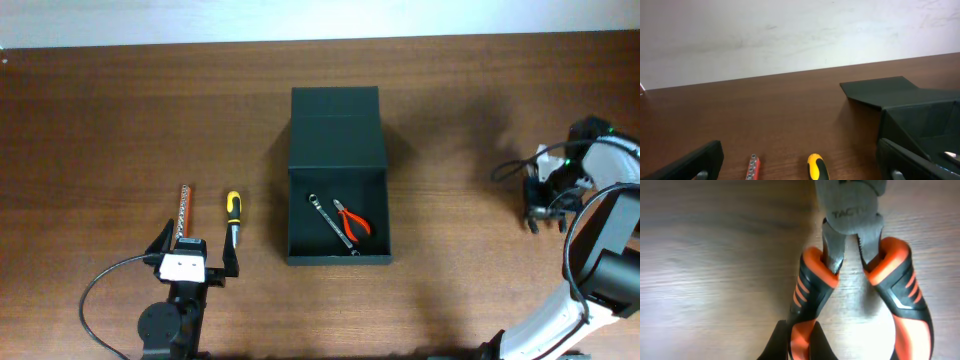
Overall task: Pack container
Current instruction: 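Lift the pliers and carry them over the black box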
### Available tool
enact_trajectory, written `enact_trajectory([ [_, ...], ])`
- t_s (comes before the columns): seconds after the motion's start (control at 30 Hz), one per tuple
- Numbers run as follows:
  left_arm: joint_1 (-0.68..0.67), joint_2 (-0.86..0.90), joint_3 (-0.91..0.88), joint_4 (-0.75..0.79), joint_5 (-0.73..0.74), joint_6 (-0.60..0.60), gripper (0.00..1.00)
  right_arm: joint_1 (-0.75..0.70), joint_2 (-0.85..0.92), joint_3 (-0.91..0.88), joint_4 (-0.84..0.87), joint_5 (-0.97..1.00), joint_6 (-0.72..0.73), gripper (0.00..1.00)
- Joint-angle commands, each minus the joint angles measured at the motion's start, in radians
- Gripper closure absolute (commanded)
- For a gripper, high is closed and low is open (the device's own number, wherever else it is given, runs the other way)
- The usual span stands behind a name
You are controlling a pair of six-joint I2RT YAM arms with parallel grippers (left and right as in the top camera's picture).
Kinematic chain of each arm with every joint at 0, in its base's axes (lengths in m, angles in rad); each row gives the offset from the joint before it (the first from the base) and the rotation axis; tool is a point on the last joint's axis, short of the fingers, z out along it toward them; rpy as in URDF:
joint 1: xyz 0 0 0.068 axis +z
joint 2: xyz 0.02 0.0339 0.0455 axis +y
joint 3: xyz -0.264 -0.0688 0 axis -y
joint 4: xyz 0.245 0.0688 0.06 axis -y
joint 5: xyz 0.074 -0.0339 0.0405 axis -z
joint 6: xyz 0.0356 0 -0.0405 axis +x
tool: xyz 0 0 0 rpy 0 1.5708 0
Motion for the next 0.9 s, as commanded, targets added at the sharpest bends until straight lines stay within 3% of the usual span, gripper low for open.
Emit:
enact_trajectory([
  [0.0, 0.007, -0.005, -0.004, -0.004, -0.007, 0.020, 0.01, 0.019, -0.006, 0.178, -0.068, -0.125, 0.019, 0.96],
  [0.2, 0.007, -0.005, -0.004, -0.004, -0.008, 0.019, 0.01, 0.130, -0.006, 0.578, -0.326, -0.313, 0.019, 0.96],
  [0.43, 0.007, -0.005, -0.004, -0.004, -0.007, 0.020, 0.01, 0.387, -0.006, 0.886, -0.457, -0.452, 0.019, 0.96],
  [0.6, 0.007, -0.005, -0.004, -0.004, -0.007, 0.019, 0.01, 0.614, -0.006, 0.917, -0.456, -0.439, -0.001, 0.96],
  [0.7, 0.006, -0.005, -0.004, -0.004, -0.007, 0.020, 0.01, 0.805, -0.006, 0.898, -0.457, -0.302, -0.001, 0.96],
  [0.87, 0.007, -0.005, -0.004, -0.004, -0.007, 0.019, 0.01, 0.978, -0.006, 0.863, -0.456, -0.115, -0.001, 0.96],
])
